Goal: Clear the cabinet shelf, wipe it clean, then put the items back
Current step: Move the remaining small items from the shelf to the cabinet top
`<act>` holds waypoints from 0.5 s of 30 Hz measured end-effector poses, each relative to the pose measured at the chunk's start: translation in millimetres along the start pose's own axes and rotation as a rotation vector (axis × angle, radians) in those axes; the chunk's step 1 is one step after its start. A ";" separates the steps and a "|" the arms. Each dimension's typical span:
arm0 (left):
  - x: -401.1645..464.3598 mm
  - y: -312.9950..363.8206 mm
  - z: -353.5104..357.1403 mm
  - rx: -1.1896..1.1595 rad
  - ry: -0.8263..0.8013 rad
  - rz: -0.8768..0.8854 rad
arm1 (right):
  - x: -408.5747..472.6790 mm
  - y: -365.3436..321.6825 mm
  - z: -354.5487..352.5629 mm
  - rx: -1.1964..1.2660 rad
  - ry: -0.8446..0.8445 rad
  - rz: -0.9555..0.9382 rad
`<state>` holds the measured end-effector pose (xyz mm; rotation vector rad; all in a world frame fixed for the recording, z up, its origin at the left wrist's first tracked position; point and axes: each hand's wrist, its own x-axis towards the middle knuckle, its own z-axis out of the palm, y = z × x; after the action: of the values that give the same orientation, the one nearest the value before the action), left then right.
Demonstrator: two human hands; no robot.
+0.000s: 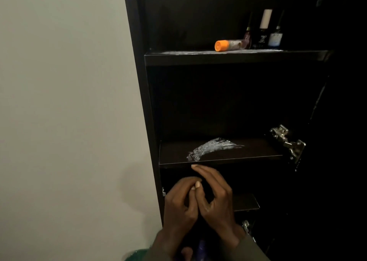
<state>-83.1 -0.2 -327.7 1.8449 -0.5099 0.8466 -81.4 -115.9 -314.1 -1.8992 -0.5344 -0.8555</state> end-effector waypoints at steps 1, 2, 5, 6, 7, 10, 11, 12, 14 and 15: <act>14.3 11.4 -2.1 -0.012 0.026 0.064 | 12.3 -6.7 -5.0 0.008 0.020 -0.045; 28.2 22.8 -3.9 -0.020 0.050 0.126 | 24.8 -13.7 -11.3 0.017 0.035 -0.080; 70.3 47.2 -10.8 -0.035 0.108 0.246 | 61.1 -29.0 -25.3 0.028 0.069 -0.162; 84.6 52.5 -13.7 -0.032 0.127 0.265 | 71.3 -32.6 -28.5 0.024 0.073 -0.184; 99.0 57.4 -16.1 -0.023 0.148 0.282 | 81.5 -36.0 -32.2 0.018 0.079 -0.206; 136.3 68.3 -25.6 0.031 0.198 0.331 | 107.9 -45.0 -42.6 0.005 0.113 -0.245; 146.5 72.0 -29.3 0.043 0.215 0.346 | 116.1 -47.8 -46.4 0.006 0.134 -0.258; 157.5 77.7 -33.8 0.050 0.232 0.366 | 126.0 -51.9 -51.5 0.005 0.159 -0.277; 176.0 90.8 -42.0 0.073 0.249 0.418 | 144.0 -59.8 -62.1 -0.008 0.213 -0.331; 183.9 98.1 -45.1 0.094 0.255 0.442 | 152.2 -64.0 -67.8 -0.021 0.242 -0.357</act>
<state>-41.3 6.0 -118.7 1.6976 -0.7374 1.4027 -46.9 -146.4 -141.7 -1.7114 -0.7281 -1.3068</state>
